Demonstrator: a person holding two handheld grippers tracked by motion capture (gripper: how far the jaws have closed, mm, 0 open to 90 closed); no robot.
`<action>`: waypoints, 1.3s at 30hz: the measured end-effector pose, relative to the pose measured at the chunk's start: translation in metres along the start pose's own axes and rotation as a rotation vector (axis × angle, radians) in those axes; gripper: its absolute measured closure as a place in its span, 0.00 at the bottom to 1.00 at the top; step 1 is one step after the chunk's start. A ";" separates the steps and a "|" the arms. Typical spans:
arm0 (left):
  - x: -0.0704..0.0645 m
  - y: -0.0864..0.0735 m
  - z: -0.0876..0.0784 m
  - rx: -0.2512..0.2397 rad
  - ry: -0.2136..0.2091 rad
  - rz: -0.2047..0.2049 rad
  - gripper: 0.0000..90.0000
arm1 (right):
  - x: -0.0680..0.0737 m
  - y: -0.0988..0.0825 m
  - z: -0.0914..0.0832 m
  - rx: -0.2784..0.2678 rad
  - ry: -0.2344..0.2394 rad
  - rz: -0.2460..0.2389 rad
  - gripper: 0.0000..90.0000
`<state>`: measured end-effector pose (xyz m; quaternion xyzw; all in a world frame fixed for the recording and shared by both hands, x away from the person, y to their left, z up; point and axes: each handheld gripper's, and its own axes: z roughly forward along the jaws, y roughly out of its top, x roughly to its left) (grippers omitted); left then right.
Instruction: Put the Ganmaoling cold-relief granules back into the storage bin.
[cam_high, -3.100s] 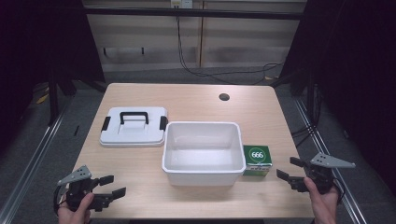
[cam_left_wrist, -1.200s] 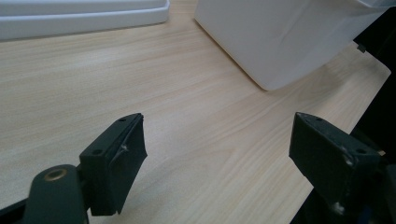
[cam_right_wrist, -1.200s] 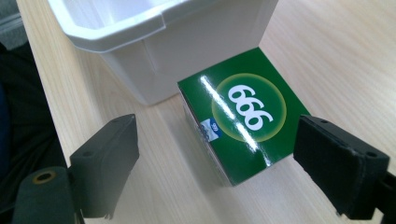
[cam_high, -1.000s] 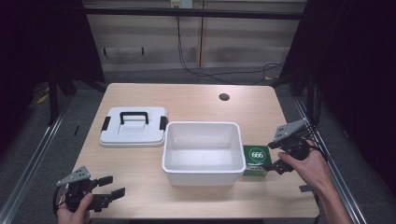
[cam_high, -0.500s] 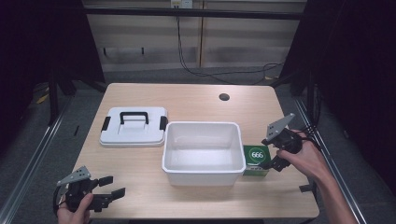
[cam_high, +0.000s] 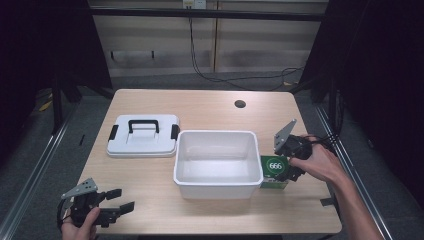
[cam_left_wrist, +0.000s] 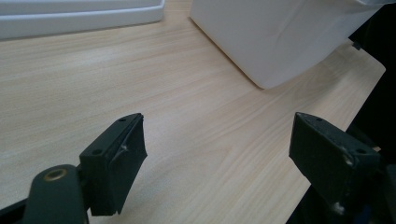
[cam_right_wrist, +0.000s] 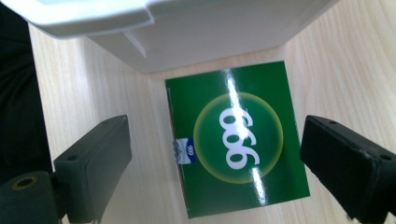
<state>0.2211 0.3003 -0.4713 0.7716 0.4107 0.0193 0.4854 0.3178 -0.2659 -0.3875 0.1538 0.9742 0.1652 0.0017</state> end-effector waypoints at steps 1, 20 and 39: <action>0.000 0.000 0.000 0.000 -0.002 0.000 0.21 | 0.000 0.000 0.000 0.000 0.000 0.000 0.09; 0.000 0.000 0.001 0.010 -0.009 0.001 0.21 | -0.014 0.016 0.022 0.139 0.005 -0.083 0.09; 0.000 0.000 0.002 0.013 -0.015 0.001 0.21 | -0.014 0.014 0.043 0.241 0.010 -0.134 0.14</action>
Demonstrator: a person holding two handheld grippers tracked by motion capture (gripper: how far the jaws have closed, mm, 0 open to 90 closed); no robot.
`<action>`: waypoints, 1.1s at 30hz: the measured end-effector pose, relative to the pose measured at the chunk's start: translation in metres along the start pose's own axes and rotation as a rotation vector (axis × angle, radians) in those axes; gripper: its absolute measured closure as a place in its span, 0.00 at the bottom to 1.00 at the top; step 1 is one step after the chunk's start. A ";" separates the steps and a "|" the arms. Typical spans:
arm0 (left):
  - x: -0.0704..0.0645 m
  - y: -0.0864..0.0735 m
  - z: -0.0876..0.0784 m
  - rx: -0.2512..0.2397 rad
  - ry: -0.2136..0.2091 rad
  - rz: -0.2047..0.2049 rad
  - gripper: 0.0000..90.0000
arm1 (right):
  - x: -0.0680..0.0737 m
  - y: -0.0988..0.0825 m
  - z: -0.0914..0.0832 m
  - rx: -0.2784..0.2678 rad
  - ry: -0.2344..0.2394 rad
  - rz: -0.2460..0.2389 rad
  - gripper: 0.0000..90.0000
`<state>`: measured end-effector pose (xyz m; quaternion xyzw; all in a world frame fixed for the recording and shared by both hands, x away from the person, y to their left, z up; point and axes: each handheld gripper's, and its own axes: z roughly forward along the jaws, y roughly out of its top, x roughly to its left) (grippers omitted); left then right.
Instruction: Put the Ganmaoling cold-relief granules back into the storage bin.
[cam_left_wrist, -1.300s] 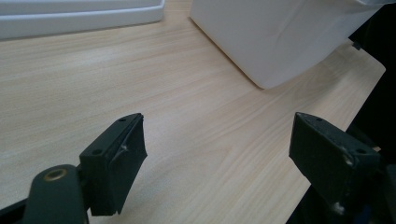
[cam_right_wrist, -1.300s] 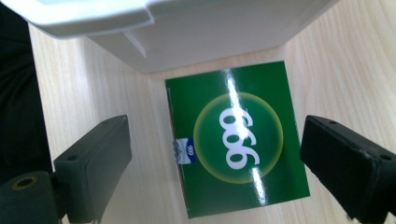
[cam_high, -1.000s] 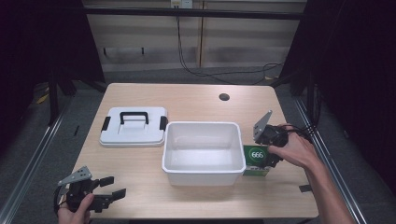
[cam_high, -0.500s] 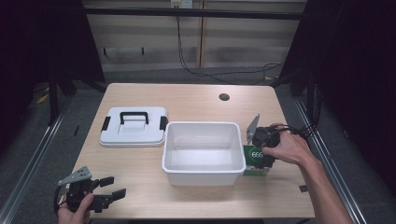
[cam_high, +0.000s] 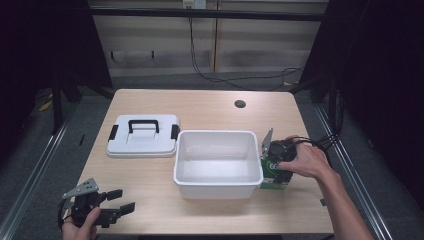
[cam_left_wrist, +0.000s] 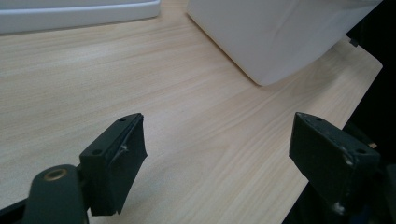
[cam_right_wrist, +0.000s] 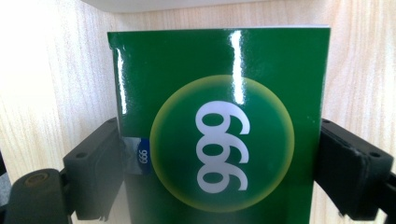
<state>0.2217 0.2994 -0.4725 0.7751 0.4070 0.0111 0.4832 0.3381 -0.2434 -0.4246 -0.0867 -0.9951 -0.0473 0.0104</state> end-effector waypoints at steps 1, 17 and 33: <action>0.000 0.000 0.000 0.001 0.000 0.001 0.21 | 0.000 0.000 0.000 0.001 0.004 0.005 0.14; 0.000 0.000 -0.001 0.000 0.002 0.004 0.21 | 0.001 -0.012 -0.014 -0.048 -0.007 0.051 0.18; 0.000 0.000 -0.001 -0.002 0.001 0.002 0.21 | 0.006 -0.025 -0.029 -0.091 -0.010 0.100 0.18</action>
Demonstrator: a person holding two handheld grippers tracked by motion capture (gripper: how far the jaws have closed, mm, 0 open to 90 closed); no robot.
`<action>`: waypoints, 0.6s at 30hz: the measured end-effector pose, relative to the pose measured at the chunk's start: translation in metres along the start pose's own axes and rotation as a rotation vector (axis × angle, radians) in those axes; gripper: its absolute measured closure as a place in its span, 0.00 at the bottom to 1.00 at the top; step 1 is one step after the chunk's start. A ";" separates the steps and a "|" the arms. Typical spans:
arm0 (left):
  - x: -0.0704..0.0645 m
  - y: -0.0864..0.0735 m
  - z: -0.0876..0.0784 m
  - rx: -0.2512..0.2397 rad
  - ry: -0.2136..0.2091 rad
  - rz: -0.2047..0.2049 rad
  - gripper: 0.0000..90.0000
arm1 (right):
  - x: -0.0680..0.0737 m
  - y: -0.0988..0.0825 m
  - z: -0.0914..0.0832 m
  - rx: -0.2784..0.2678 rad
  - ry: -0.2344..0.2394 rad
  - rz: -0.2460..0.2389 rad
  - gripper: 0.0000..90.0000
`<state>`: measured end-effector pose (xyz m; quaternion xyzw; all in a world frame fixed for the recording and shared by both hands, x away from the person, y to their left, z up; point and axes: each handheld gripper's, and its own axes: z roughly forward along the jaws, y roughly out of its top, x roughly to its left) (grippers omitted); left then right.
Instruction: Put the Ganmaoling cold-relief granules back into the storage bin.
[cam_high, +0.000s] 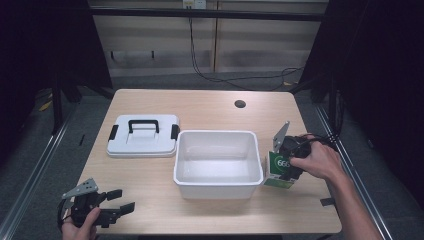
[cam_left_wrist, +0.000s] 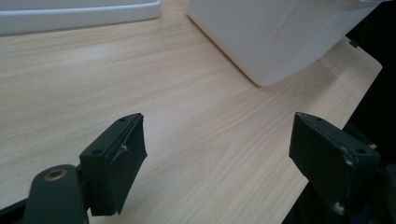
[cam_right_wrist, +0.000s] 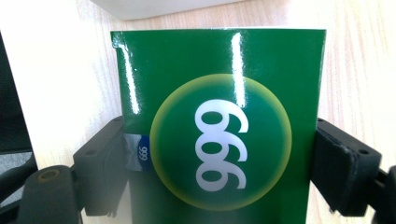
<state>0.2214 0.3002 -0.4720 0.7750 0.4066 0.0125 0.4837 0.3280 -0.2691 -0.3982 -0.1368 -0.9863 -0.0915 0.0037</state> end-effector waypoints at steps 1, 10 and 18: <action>0.000 0.000 0.000 -0.002 0.002 -0.002 0.21 | 0.000 -0.002 -0.001 -0.017 0.001 0.006 0.18; 0.000 0.000 0.000 -0.001 0.002 -0.004 0.21 | 0.001 -0.007 -0.005 -0.033 0.006 0.011 0.18; 0.000 0.000 0.000 -0.005 0.001 -0.007 0.21 | 0.004 -0.014 -0.015 -0.059 -0.002 0.031 0.18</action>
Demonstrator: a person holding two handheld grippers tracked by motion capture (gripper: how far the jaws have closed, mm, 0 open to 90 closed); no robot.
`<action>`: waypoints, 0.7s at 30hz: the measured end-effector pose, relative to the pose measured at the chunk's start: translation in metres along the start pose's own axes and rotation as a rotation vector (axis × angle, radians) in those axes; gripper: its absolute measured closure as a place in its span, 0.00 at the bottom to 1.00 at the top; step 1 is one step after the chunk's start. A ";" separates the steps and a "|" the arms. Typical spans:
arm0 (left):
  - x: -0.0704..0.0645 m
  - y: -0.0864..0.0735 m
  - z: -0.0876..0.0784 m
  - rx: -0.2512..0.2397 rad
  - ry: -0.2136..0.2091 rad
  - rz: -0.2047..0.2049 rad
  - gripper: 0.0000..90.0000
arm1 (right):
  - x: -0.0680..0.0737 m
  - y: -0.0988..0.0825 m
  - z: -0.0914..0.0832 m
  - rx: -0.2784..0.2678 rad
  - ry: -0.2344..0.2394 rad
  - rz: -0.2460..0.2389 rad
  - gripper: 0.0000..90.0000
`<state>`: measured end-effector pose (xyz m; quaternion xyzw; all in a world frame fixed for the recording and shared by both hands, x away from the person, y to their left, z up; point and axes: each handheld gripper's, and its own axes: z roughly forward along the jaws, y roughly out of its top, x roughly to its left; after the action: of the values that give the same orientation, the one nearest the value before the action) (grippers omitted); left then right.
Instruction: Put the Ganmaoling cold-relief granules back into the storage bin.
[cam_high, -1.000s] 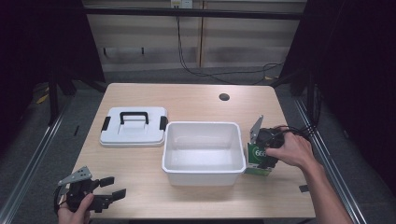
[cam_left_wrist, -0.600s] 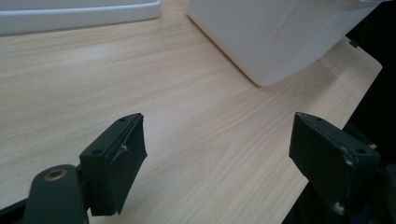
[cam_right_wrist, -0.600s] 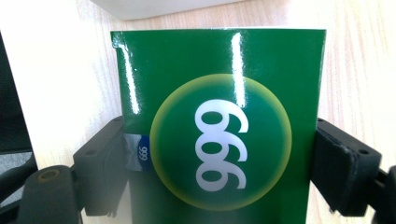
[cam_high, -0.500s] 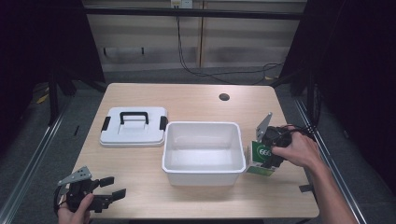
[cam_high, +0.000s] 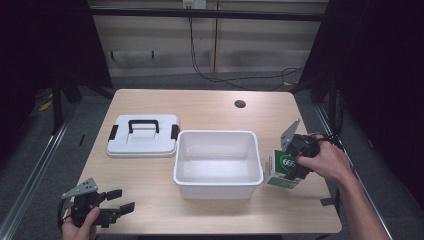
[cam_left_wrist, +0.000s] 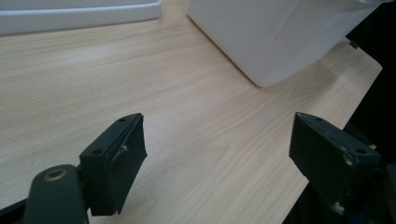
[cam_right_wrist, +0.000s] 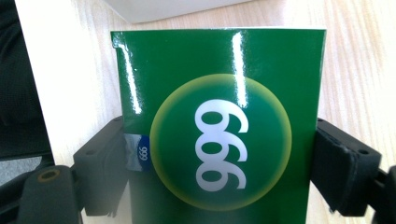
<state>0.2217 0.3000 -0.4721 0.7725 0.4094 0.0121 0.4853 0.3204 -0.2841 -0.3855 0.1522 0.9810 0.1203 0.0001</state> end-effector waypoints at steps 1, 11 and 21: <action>0.000 0.000 0.000 0.000 0.000 0.000 0.21 | 0.000 0.000 0.000 0.000 0.000 0.000 0.18; 0.001 0.000 0.001 0.001 -0.001 -0.001 0.21 | -0.001 -0.009 -0.013 -0.051 -0.001 0.047 0.18; 0.001 0.001 0.002 0.006 -0.003 -0.005 0.21 | 0.001 -0.018 -0.018 -0.101 -0.010 0.055 0.18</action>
<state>0.2237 0.2990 -0.4731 0.7729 0.4107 0.0083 0.4837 0.3130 -0.3050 -0.3721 0.1797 0.9691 0.1687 0.0091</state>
